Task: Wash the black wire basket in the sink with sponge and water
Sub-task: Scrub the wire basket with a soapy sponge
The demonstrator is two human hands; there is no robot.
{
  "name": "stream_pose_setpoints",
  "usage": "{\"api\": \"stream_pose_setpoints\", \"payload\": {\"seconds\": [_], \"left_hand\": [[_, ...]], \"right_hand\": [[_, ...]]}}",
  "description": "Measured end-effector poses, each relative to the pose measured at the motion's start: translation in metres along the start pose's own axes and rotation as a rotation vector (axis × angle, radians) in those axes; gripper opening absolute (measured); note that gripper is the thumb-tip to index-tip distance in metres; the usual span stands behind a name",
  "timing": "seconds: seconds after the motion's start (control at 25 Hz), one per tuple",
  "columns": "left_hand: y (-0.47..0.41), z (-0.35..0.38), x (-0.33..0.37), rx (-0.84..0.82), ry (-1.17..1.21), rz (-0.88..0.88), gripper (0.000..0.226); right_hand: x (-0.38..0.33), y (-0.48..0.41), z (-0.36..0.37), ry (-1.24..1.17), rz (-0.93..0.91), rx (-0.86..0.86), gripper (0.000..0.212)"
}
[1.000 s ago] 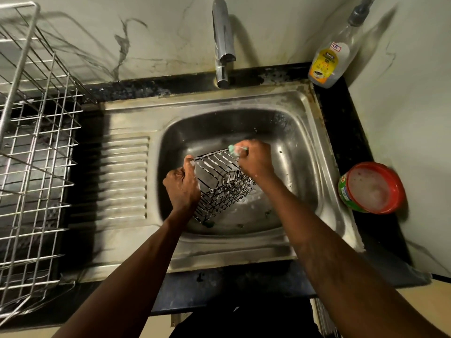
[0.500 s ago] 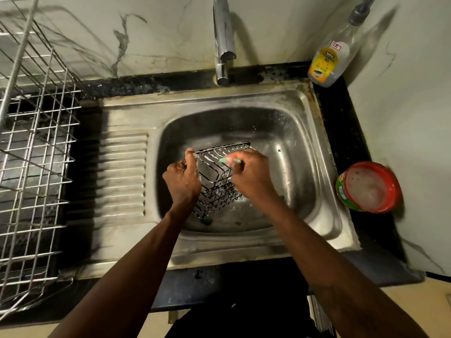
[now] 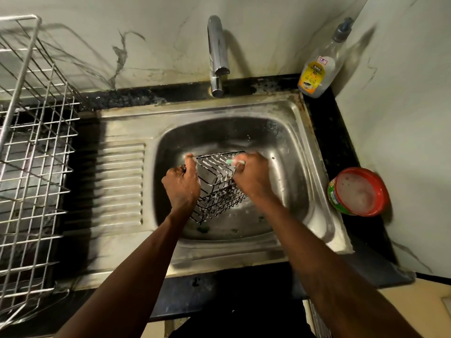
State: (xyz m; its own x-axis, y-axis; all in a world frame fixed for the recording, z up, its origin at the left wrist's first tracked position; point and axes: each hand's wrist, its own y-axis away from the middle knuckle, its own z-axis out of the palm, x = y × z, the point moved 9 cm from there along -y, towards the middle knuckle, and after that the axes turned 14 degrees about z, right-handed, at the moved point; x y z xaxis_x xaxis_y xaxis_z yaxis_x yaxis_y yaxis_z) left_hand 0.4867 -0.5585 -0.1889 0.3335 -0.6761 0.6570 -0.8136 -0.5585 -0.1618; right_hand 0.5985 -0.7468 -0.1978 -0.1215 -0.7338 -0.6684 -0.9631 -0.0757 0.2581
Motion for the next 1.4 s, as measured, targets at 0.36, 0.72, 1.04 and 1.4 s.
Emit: {"api": "stream_pose_setpoints", "payload": {"seconds": [0.36, 0.72, 1.04, 1.4], "left_hand": [[0.007, 0.008, 0.006, 0.079, 0.294, -0.059, 0.066], [0.008, -0.003, 0.003, 0.108, 0.22, -0.024, 0.068], [0.0, -0.008, -0.006, 0.112, 0.193, -0.026, 0.068], [-0.006, -0.004, -0.001, 0.073, 0.192, -0.03, 0.069]], "right_hand": [[-0.076, 0.005, 0.024, -0.023, -0.201, -0.274, 0.016], [-0.062, -0.013, 0.035, 0.146, -0.109, -0.24, 0.022], [-0.042, -0.028, 0.033, 0.227, -0.032, -0.207, 0.02], [-0.05, -0.017, 0.04, 0.112, -0.107, -0.261, 0.02]]}}
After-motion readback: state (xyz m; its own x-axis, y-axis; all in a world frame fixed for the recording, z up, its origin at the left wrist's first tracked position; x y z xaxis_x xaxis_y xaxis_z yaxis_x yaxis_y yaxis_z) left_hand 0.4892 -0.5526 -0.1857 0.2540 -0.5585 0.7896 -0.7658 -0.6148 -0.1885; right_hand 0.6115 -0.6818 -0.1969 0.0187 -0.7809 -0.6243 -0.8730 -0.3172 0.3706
